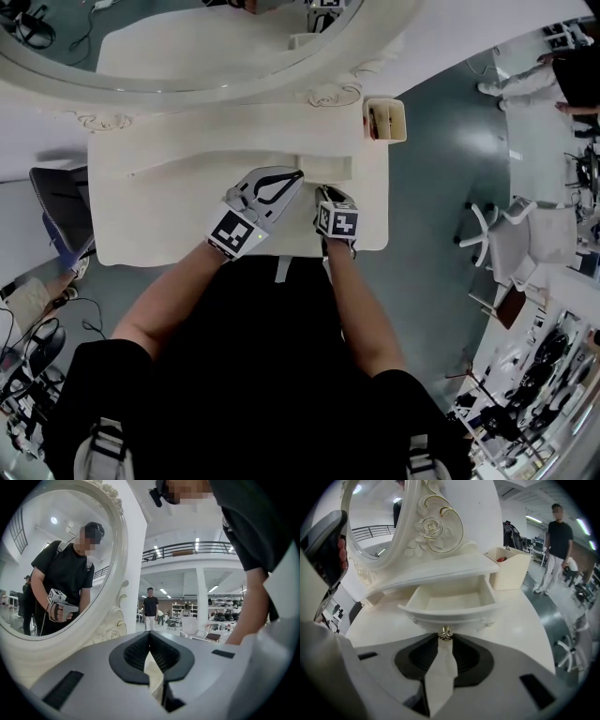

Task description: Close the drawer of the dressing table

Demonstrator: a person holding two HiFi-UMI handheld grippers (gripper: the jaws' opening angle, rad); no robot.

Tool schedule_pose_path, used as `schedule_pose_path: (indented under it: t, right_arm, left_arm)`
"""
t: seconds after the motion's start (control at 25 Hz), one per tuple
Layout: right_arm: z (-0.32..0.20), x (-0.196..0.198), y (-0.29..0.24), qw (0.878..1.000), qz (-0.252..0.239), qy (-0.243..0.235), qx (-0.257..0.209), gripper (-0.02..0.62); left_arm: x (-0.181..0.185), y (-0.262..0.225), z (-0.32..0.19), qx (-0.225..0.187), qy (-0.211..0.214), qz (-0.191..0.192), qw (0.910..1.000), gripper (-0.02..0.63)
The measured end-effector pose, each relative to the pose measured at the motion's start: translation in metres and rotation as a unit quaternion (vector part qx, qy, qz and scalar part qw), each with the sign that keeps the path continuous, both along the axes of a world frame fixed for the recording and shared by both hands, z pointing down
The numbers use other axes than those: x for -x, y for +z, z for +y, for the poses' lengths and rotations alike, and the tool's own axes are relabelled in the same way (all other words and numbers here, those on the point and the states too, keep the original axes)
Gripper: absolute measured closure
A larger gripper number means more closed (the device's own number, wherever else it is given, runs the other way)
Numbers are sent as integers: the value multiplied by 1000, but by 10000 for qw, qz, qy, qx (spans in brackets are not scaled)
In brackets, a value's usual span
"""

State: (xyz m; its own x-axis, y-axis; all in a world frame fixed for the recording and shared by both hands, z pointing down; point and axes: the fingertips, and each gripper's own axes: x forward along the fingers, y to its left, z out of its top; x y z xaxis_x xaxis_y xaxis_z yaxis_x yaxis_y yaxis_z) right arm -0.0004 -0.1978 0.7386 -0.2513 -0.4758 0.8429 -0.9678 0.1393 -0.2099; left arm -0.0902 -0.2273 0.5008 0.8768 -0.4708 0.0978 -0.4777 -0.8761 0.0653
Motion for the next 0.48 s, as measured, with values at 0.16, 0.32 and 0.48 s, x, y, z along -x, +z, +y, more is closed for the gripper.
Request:
schedule_pose_path:
  t: [0.16, 0.32, 0.48]
  right_arm:
    - [-2, 0, -3, 10000, -10, -17, -31, 497]
    - [-8, -2, -8, 10000, -14, -5, -83, 499]
    - [-17, -3, -10, 9999, -9, 4, -128, 499]
  left_arm:
    - [-1, -1, -1, -6, 27, 20, 10000, 612]
    - [-3, -2, -3, -29, 35, 5, 10000, 612]
    - [-2, -1, -6, -86, 42, -72, 9999, 612]
